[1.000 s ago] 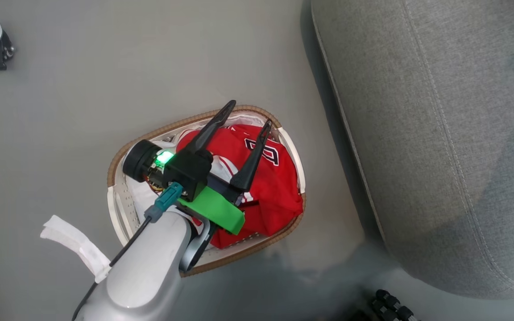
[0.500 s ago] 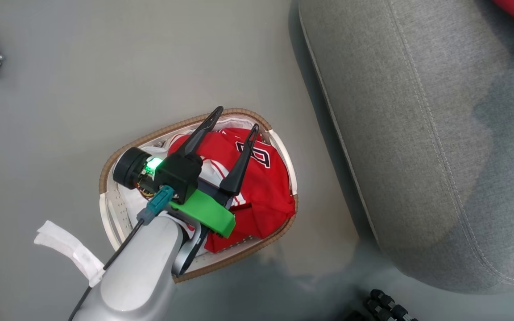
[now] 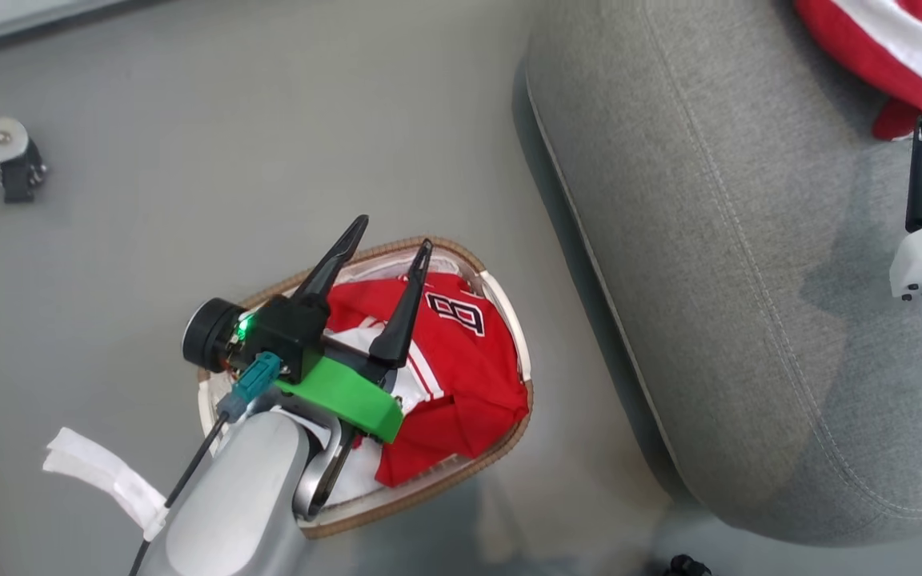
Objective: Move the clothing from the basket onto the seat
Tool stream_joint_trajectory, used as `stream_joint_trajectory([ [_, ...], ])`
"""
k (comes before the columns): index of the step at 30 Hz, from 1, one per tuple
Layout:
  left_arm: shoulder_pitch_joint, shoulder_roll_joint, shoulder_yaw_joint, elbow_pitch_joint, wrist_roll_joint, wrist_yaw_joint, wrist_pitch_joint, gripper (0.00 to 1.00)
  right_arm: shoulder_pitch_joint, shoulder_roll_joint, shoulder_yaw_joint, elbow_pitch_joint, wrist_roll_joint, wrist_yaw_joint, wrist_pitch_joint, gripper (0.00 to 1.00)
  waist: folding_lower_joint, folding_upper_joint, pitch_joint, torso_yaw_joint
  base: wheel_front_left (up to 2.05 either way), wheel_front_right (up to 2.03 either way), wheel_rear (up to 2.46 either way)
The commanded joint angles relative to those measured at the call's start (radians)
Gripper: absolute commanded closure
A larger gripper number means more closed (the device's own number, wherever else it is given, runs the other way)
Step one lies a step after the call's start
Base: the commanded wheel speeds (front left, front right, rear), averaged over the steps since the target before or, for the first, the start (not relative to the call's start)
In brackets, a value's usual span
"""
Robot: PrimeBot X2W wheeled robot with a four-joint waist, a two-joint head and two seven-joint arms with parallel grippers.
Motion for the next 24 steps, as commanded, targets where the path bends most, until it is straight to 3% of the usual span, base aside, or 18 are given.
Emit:
stream_joint_trajectory([
  [1, 0.019, -0.001, 0.016, 0.002, -0.010, -0.002, -0.001, 0.00, 0.013, -0.006, 0.010, -0.002, 0.007, -0.001, -0.002, 0.00, 0.0000, 0.0000, -0.064, 0.016, 0.00, 0.00, 0.00],
  [11, 0.122, -0.042, 0.150, 0.008, -0.013, -0.003, -0.001, 0.00, 0.040, 0.015, 0.086, -0.014, 0.020, -0.001, -0.002, 0.00, 0.0000, 0.0000, -0.245, 0.087, 0.00, 0.00, 0.00],
  [24, 0.329, -0.080, 0.404, -0.007, 0.009, 0.000, -0.001, 0.00, 0.185, 0.129, 0.215, -0.077, 0.086, -0.001, -0.002, 0.00, 0.0000, 0.0000, -0.384, 0.174, 0.00, 0.00, 0.00],
])
